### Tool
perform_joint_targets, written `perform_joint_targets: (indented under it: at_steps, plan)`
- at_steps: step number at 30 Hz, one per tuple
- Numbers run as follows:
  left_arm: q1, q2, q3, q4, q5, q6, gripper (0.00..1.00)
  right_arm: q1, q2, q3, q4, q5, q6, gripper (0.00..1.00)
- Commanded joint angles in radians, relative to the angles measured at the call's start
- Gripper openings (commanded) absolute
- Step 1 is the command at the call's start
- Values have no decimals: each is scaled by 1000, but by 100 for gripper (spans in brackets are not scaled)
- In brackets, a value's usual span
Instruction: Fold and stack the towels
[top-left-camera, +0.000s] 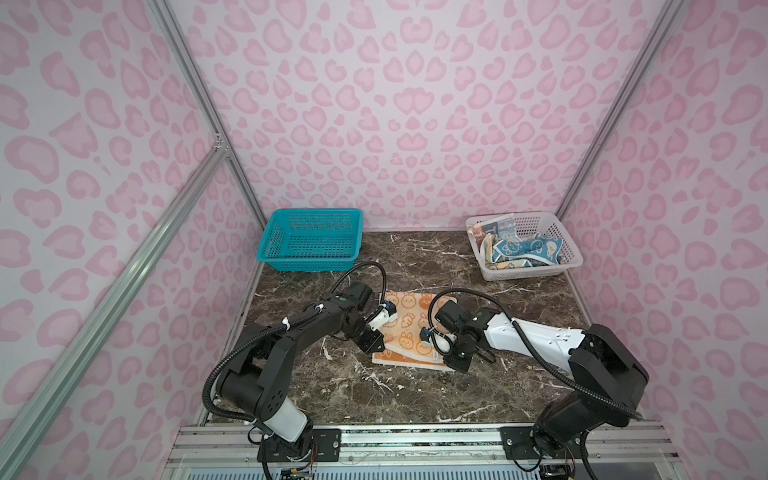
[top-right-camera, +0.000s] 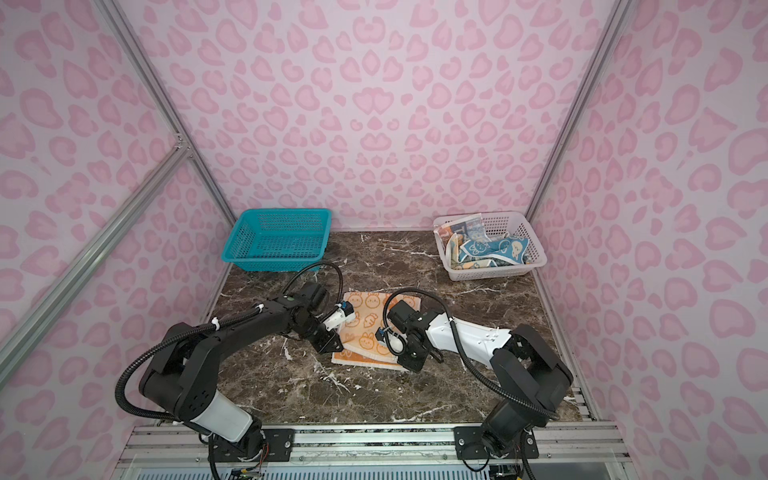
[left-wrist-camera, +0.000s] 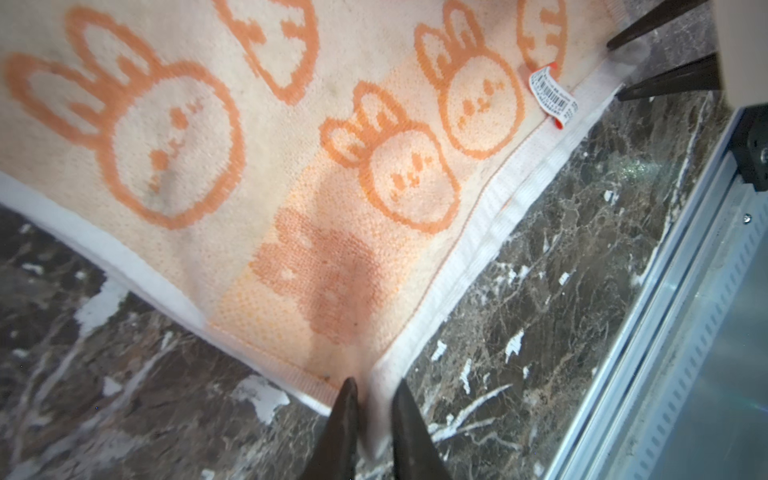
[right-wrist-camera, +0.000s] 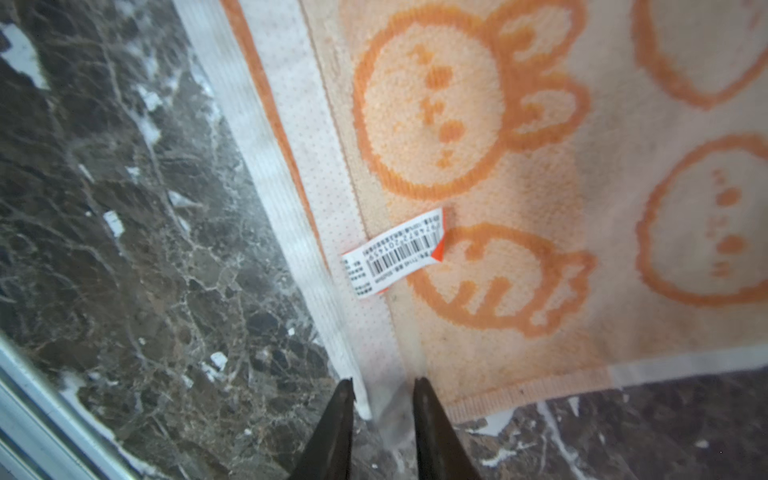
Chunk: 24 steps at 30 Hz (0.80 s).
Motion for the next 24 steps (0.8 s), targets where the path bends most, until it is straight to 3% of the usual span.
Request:
perform_joint_targets:
  at_steps: [1,7,15,19,24]
  plan:
    - [-3,-22,10,-47,40,12,24,-2,-18,-7,-26,3,-17,29]
    - [-2,-47,7,-83,13,17,33,-40,-79,-7,-12,-43,-2,34]
    - [0,-100,6,-8,-34,-57,35,-85,-71,21,51,-76,130,34]
    - [5,-110,14,112,-61,-180,32,-83,-36,9,105,-79,217,28]
    - [5,-83,-24,289,-53,-414,19,-64,-5,-11,130,-59,306,26]
